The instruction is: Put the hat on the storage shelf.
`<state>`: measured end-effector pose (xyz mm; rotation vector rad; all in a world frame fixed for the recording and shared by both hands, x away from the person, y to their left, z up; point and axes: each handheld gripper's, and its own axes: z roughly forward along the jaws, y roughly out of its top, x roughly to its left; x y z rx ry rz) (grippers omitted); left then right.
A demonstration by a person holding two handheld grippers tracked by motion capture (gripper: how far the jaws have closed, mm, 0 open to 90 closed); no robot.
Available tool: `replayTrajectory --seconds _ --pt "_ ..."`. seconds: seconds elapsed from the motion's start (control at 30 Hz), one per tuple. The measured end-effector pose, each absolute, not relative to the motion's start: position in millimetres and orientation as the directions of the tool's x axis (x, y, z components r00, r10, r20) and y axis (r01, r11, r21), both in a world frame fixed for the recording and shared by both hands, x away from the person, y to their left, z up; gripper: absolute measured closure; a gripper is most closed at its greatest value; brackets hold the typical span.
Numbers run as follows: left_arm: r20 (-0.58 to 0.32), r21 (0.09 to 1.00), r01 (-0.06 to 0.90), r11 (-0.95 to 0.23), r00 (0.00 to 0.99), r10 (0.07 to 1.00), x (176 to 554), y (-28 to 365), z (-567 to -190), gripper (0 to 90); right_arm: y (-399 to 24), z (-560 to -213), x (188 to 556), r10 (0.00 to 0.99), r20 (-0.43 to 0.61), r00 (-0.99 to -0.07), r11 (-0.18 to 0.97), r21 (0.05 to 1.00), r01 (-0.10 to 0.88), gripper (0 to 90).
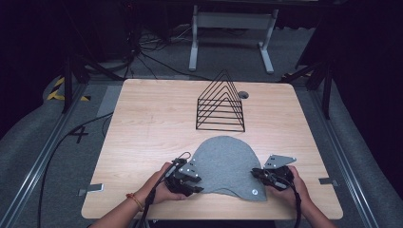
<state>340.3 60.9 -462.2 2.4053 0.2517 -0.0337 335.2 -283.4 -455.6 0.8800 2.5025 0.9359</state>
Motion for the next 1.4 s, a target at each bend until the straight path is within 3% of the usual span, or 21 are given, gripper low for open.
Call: replayTrajectory --seconds 0.13,0.23,0.3,0.33,0.37,0.4,0.47,0.7,0.87,1.03,1.17,1.3,1.4 --pt "-0.059 0.642 0.167 -0.749 0.984 0.168 339 57 -459 56.4 -285 -455 338 0.653 -0.085 -0.752 0.595 0.673 0.440 79.5" --pt "-0.047 0.653 0.215 -0.726 0.969 0.244 348 64 -454 51.3 -287 -448 342 0.666 -0.106 -0.738 0.587 0.685 0.431 72.8" --pt "-0.023 0.666 0.231 -0.709 0.957 0.290 356 69 -448 43.9 -291 -438 350 0.687 -0.092 -0.721 0.562 0.696 0.447 62.9" --pt "-0.024 0.684 0.247 -0.686 0.948 0.317 362 72 -445 43.9 -291 -438 350 0.687 -0.092 -0.721 0.562 0.696 0.447 62.9" --pt "-0.011 0.695 0.254 -0.672 0.939 0.343 370 75 -441 40.2 -293 -433 359 0.699 -0.078 -0.711 0.551 0.692 0.466 55.0" --pt "-0.013 0.700 0.264 -0.664 0.934 0.357 374 76 -439 40.2 -293 -433 359 0.699 -0.078 -0.711 0.551 0.692 0.466 55.0" --pt "-0.010 0.691 0.277 -0.668 0.927 0.375 389 76 -438 34.6 -291 -432 369 0.709 -0.073 -0.701 0.553 0.675 0.489 46.6" --pt "-0.047 0.682 0.339 -0.648 0.905 0.423 427 70 -452 29.3 -278 -444 396 0.720 -0.025 -0.694 0.547 0.636 0.544 31.0" --pt "-0.096 0.683 0.371 -0.629 0.900 0.426 433 64 -462 26.2 -272 -453 401 0.735 -0.020 -0.678 0.543 0.616 0.570 26.7" --pt "-0.107 0.684 0.372 -0.628 0.902 0.418 432 56 -467 22.0 -273 -454 399 0.738 -0.013 -0.675 0.535 0.622 0.572 28.0" --pt "-0.034 0.680 0.316 -0.661 0.915 0.402 425 47 -468 22.4 -271 -453 396 0.726 -0.014 -0.688 0.545 0.621 0.563 34.8" --pt "-0.037 0.674 0.319 -0.667 0.916 0.401 421 43 -465 36.8 -269 -452 391 0.727 -0.009 -0.687 0.541 0.623 0.565 45.1" --pt "-0.059 0.671 0.340 -0.659 0.910 0.409 421 46 -463 53.9 -267 -451 389 0.728 -0.003 -0.686 0.536 0.626 0.566 56.0"
